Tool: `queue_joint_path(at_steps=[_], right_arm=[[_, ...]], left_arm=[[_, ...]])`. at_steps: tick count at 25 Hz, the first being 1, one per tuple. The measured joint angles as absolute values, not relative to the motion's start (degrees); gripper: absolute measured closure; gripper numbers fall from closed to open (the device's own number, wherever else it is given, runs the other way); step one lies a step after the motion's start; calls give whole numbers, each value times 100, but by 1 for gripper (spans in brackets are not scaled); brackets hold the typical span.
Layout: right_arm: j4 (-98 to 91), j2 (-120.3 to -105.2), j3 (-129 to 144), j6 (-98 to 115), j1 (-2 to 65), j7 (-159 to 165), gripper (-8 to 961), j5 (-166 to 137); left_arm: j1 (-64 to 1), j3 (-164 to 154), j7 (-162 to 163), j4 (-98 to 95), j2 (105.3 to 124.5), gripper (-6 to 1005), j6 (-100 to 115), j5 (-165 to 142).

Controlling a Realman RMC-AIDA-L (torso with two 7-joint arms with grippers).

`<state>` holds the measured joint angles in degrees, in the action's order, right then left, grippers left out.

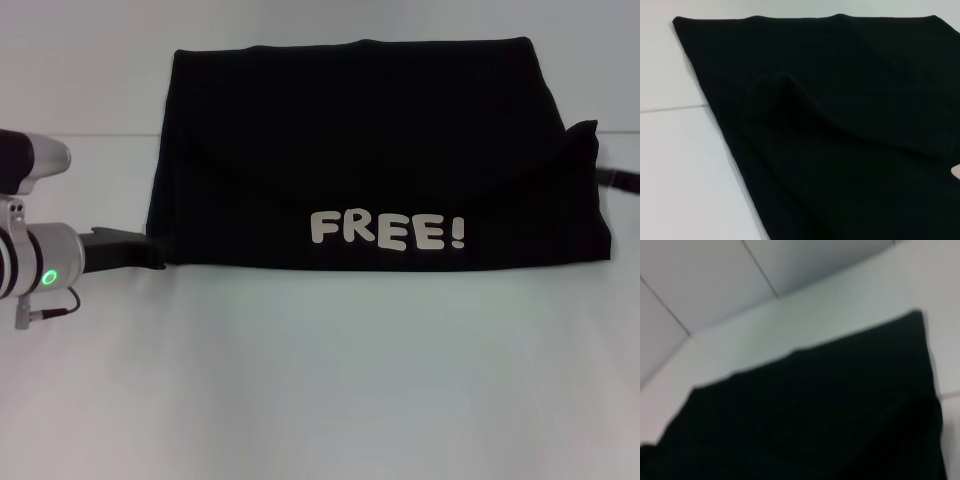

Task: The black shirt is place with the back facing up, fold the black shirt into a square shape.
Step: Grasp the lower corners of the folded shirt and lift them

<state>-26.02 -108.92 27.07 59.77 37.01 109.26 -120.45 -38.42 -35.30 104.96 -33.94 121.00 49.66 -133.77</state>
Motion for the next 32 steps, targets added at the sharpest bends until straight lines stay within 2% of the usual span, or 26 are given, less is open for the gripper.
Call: queue_joint_path(at_steps=[3, 17, 24, 32], right_arm=[[-2739, -10869, 2902, 5889, 3796, 11506, 326, -12660], [-2820, -11063, 3490, 5428, 3830, 11666, 344, -13156], [-2808, -11101, 3495, 5459, 3817, 11010, 347, -13161], [-2780, -11127, 3578, 5316, 3790, 10543, 438, -13166]], left_arm=[[-3851, -3532, 10540, -3465, 12089, 983, 5018, -13378], [-3904, -3533, 10573, -3513, 12047, 998, 5146, -13386], [-3916, -3533, 10614, -3516, 12049, 999, 5122, -13386], [-3954, -3533, 10617, -3478, 12050, 998, 5081, -13376]])
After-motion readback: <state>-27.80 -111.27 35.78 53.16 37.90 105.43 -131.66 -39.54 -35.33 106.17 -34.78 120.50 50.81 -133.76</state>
